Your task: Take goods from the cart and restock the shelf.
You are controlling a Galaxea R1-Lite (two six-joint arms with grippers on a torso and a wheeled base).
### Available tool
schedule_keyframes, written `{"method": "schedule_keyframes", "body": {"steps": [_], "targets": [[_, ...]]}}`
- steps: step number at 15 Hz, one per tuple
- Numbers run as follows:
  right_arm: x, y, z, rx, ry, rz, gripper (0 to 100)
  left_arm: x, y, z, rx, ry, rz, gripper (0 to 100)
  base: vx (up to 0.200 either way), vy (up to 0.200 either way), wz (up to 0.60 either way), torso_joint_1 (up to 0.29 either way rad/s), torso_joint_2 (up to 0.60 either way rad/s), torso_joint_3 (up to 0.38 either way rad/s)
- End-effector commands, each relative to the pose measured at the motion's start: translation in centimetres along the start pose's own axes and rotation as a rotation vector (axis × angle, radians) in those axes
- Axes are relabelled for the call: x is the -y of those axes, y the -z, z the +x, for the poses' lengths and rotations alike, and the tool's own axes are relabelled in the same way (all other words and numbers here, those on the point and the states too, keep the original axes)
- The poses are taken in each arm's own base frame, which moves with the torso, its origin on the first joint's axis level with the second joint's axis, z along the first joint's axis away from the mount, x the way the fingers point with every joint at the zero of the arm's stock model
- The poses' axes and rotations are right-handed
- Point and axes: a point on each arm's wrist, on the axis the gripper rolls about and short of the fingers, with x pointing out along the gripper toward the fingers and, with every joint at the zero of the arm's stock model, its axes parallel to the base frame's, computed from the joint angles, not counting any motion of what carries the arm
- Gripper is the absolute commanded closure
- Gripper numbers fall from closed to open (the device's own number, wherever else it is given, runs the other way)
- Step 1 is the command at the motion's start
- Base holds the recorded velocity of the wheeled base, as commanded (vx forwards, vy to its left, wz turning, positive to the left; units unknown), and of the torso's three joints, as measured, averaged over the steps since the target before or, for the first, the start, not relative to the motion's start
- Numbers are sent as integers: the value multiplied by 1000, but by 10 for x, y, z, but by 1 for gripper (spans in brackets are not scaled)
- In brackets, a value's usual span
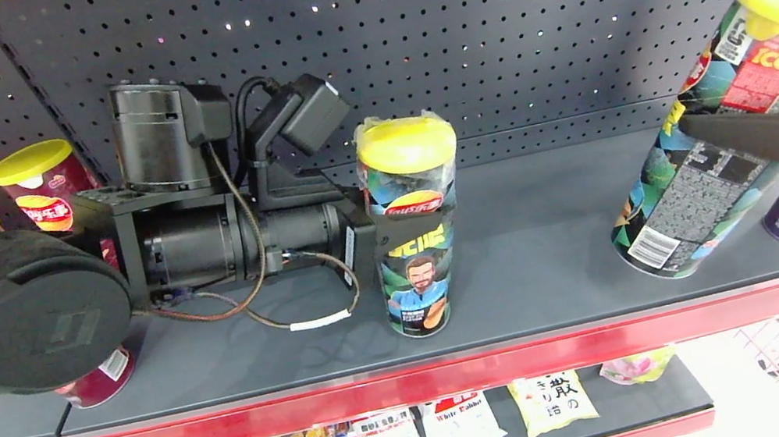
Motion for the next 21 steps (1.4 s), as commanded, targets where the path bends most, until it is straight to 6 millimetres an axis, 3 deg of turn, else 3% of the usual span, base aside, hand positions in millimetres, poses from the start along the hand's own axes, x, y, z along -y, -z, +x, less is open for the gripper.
{"method": "schedule_keyframes", "body": {"steps": [1, 10, 21], "targets": [[0, 0, 1, -2, -3, 0, 100, 2, 5, -3, -7, -1, -7, 100, 0, 0, 0, 0, 0, 0], [0, 0, 1, -2, -3, 0, 100, 7, 17, -6, -5, 11, -51, 100, 0, 0, 0, 0, 0, 0], [0, 0, 1, -3, -5, 0, 100, 12, 17, -7, 0, 58, -86, 100, 0, 0, 0, 0, 0, 0]]}}
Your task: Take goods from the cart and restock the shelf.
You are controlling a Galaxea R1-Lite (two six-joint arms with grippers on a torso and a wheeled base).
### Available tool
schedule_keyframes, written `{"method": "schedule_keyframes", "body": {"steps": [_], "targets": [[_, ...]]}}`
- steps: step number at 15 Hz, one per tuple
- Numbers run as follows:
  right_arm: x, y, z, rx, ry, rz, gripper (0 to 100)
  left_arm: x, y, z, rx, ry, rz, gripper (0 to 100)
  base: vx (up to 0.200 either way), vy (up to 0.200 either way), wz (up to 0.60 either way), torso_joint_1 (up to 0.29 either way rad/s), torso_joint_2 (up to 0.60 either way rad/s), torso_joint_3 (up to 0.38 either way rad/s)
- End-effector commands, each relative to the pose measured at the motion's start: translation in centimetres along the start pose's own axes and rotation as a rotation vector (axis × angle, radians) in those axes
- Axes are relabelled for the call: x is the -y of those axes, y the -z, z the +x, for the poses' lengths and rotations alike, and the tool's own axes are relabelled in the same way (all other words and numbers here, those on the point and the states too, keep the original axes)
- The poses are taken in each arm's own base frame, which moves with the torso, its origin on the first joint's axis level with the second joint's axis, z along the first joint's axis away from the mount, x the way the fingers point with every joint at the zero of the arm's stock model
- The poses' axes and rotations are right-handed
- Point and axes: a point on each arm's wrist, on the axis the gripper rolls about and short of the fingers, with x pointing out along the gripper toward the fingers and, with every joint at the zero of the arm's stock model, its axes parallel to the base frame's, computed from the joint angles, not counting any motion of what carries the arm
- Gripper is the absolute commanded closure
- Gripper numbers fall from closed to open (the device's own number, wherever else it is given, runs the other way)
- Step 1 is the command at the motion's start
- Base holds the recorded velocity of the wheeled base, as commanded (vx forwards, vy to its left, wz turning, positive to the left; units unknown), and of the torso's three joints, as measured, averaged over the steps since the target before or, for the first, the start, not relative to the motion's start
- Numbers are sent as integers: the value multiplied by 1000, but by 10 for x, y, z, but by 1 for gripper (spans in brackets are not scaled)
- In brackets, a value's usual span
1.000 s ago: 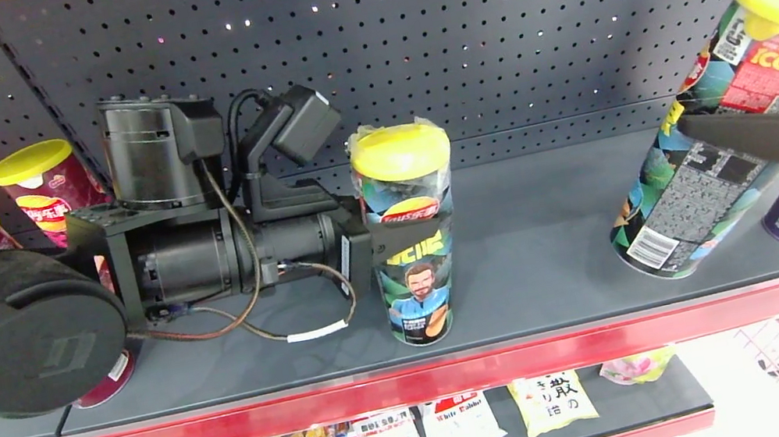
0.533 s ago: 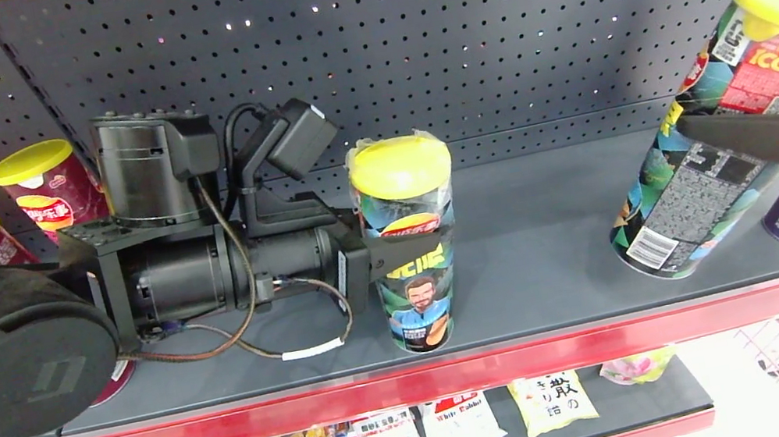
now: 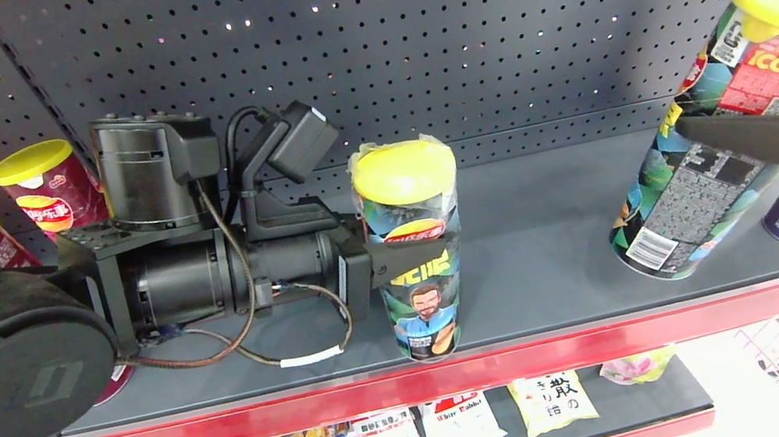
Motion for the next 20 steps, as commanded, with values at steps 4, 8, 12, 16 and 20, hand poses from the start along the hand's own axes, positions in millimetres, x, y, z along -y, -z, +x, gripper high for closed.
{"method": "schedule_keyframes", "body": {"steps": [4, 8, 12, 16, 20], "targets": [[0, 0, 0, -1, -1, 0, 100, 0, 4, 1, -10, 15, -3, 0, 0, 0, 0, 0, 0, 0], [0, 3, 4, -16, -2, 2, 100, 0, 5, 1, -13, 23, -5, 0, 0, 0, 0, 0, 0, 0], [2, 4, 25, -52, -17, 5, 100, 6, 10, -11, -21, 10, -12, 0, 0, 0, 0, 0, 0, 0], [-2, 6, 67, -102, -81, 9, 100, 21, 31, -51, -56, -69, -47, 0, 0, 0, 0, 0, 0, 0], [-1, 10, 119, -118, -100, 9, 100, 35, 48, -91, -63, -186, -68, 0, 0, 0, 0, 0, 0, 0]]}}
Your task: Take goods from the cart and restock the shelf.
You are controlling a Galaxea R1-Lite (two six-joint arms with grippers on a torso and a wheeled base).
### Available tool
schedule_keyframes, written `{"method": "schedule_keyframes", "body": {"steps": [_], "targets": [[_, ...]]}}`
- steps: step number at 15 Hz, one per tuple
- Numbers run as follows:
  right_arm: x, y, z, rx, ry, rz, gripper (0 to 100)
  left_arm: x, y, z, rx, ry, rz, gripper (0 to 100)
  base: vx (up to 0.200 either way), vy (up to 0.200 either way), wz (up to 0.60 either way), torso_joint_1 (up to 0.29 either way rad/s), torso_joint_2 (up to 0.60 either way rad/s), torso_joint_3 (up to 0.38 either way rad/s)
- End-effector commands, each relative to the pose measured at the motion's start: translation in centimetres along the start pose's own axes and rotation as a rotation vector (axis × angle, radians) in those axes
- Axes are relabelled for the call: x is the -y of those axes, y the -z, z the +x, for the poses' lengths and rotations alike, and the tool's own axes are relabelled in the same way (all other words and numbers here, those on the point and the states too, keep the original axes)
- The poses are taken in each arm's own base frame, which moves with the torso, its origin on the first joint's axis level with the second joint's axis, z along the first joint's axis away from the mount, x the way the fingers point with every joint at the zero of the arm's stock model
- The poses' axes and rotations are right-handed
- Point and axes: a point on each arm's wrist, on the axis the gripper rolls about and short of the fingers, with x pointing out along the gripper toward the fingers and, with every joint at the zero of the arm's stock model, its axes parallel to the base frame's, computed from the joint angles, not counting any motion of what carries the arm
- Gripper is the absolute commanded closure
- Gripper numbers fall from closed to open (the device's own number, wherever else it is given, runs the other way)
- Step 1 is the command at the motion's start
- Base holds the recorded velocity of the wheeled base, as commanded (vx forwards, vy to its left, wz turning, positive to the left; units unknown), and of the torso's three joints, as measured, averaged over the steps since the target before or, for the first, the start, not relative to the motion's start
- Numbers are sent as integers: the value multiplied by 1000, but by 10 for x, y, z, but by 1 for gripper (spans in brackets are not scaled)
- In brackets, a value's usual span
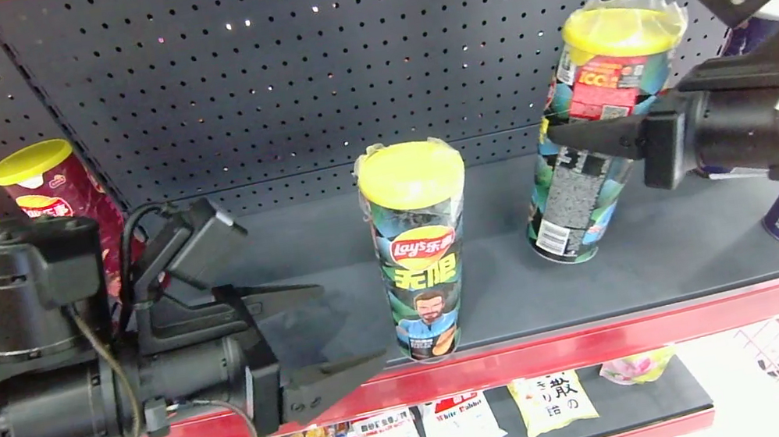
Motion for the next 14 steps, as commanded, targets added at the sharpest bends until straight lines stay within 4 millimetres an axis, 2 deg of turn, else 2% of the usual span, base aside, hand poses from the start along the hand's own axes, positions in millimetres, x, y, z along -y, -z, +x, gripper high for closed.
{"method": "schedule_keyframes", "body": {"steps": [1, 2, 4, 5, 9, 14], "targets": [[0, 13, 45, -32, -27, 1, 100, 9, 9, -30, 31, -48, 4, 0, 0, 0, 0, 0, 0, 0], [-3, 16, 62, -17, -45, -4, 100, 12, 16, -41, 34, -68, -14, 0, 0, 0, 0, 0, 0, 0], [-11, 12, 83, 4, -75, -10, 100, 18, 28, -58, 43, -116, -47, 0, 0, 0, 0, 0, 0, 0], [-12, 11, 86, 5, -78, -11, 100, 19, 29, -60, 46, -129, -53, 0, 0, 0, 0, 0, 0, 0], [-9, 10, 123, 20, -84, -14, 100, 17, 25, -71, 91, -229, -104, 0, 0, 0, 0, 0, 0, 0], [-9, 13, 141, 19, -84, -13, 100, 16, 24, -75, 102, -251, -108, 0, 0, 0, 0, 0, 0, 0]]}}
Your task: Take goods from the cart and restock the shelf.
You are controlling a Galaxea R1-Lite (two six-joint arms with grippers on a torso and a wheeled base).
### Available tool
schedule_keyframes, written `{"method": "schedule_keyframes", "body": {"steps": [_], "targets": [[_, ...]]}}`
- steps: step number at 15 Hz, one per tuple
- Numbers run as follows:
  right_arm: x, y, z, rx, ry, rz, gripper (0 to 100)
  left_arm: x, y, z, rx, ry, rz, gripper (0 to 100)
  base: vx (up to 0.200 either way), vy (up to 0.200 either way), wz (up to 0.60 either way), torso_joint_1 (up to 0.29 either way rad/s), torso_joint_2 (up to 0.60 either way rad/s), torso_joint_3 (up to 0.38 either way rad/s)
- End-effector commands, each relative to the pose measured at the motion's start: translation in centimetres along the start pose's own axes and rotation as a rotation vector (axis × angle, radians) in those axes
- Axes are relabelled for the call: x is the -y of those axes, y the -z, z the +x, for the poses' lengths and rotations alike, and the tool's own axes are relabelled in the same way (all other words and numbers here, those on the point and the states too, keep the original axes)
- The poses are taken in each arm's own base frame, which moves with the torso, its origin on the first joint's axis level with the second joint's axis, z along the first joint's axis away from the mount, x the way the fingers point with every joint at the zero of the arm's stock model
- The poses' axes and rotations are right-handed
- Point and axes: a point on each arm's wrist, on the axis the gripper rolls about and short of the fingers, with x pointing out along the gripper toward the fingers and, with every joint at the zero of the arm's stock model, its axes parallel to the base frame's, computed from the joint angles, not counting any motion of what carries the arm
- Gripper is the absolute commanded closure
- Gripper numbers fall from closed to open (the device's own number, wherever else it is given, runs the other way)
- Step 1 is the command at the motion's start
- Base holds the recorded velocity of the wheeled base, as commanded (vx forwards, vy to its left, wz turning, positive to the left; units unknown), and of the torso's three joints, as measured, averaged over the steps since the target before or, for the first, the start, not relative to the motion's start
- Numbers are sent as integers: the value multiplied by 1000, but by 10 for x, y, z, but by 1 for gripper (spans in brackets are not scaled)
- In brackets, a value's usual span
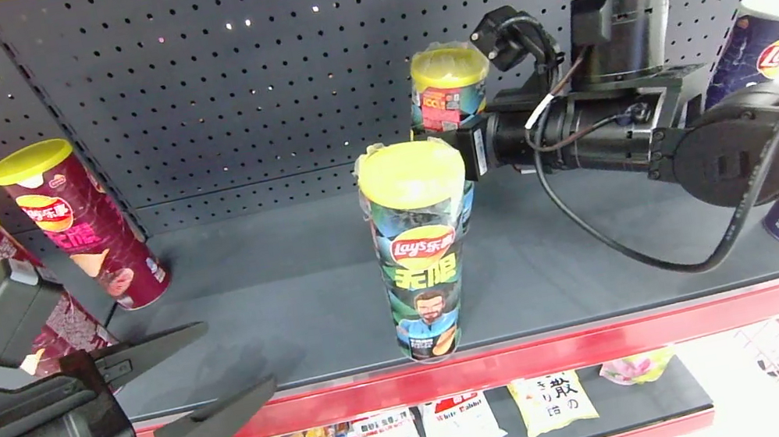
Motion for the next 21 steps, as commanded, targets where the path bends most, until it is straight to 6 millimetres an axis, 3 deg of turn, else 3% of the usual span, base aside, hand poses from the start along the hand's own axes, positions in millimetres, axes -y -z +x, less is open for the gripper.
{"method": "schedule_keyframes", "body": {"steps": [1, 15, 16, 21], "targets": [[1, 7, 7, -16, 0, 3, 100, -1, 0, -2, 6, -7, -1, 0, 0, 0, 0, 0, 0, 0], [-11, 10, 10, -27, -30, 3, 100, -1, 0, -3, 10, -14, 0, 0, 0, 0, 0, 0, 0, 0], [-12, 10, 10, -29, -32, 1, 0, -1, 0, -3, 8, -13, -1, 0, 0, 0, 0, 0, 0, 0], [-15, 7, 7, -22, -38, 4, 0, -2, 0, -1, 4, -12, -2, 0, 0, 0, 0, 0, 0, 0]]}}
